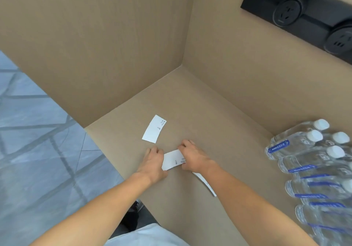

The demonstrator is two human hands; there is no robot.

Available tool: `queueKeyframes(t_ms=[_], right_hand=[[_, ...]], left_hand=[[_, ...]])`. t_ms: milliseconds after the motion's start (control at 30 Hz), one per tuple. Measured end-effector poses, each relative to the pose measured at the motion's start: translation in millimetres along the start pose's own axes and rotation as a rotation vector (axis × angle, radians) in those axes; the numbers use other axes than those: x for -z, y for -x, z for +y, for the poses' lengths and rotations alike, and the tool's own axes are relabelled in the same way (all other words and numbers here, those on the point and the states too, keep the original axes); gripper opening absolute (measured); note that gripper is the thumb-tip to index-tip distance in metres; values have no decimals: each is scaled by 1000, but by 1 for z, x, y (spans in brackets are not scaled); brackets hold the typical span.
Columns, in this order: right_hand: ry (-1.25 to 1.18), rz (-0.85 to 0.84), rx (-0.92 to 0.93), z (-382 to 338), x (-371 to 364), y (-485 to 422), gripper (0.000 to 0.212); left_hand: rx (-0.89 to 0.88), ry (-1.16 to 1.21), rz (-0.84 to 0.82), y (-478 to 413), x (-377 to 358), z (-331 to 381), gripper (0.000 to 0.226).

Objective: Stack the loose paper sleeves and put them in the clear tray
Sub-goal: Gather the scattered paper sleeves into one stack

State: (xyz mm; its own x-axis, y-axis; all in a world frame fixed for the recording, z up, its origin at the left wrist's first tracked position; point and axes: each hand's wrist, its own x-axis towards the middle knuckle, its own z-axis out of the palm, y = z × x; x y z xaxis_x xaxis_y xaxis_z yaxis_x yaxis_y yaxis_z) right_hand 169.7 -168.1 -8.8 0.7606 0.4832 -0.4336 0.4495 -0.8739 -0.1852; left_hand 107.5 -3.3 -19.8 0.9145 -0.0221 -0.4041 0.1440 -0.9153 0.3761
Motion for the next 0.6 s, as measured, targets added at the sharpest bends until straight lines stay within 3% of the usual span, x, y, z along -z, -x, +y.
queueKeyframes(t_ms=[233,600], right_hand=[[-184,80,-147,-1,7,28,45],[-432,239,-547,38,-7,117,56]], left_hand=[[-198,-67,-93,-21,35,2,60],[-590,-175,-250,-51,27,95,54]])
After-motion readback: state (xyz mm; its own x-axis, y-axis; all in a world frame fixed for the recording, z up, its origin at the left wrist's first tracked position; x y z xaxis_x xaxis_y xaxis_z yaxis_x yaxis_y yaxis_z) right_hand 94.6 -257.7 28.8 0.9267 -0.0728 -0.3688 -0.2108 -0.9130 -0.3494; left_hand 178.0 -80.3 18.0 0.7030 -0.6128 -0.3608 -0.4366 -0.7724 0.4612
